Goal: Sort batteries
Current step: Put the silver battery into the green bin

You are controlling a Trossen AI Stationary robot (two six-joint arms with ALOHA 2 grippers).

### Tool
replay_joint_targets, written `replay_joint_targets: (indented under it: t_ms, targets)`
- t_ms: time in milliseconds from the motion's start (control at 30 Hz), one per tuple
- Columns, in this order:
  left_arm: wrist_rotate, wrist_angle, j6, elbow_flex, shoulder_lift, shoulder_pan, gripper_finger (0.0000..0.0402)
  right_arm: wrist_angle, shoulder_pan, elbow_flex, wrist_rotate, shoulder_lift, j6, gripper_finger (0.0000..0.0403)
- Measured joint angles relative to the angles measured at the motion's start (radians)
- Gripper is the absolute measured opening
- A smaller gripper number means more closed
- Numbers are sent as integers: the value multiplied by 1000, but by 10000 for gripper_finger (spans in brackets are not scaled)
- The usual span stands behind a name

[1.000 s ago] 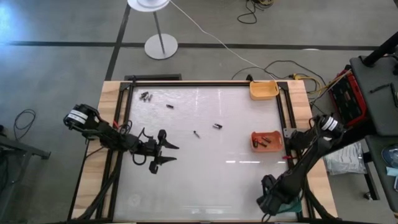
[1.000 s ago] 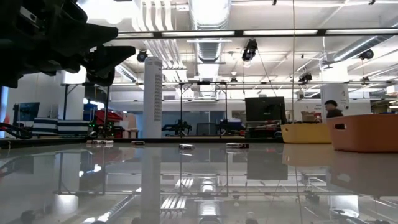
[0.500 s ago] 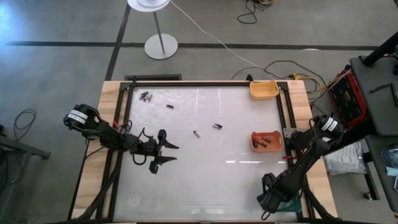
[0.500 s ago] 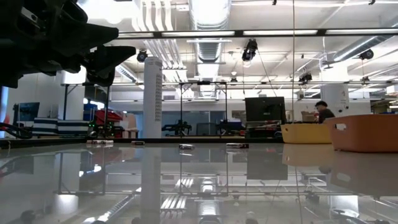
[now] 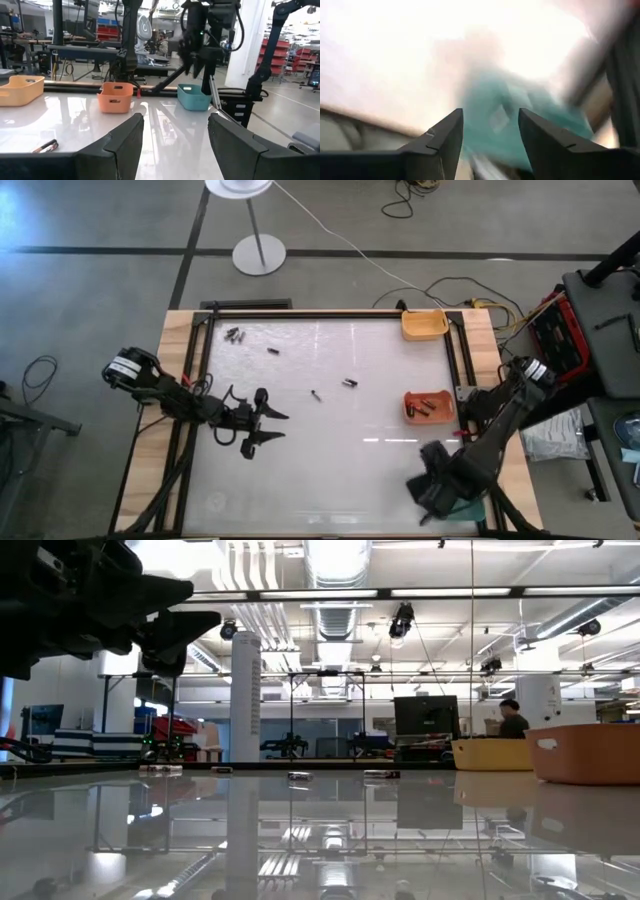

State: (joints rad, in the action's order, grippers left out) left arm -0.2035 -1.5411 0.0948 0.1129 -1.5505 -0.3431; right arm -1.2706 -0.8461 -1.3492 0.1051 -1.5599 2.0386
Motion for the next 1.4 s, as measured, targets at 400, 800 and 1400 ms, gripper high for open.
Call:
replay_joint_targets:
  t_ms: [400,800,1400]
  targets:
    - [0,147,-8,71,0,0,203,604,408,-3,-718,-276,-995,189]
    - [0,78,21,-16,1,0,203,1295,624,51,-912,-546,-1578,189]
    - [-26,67,54,-48,0,0,203,1473,715,125,-889,-598,-1429,180]
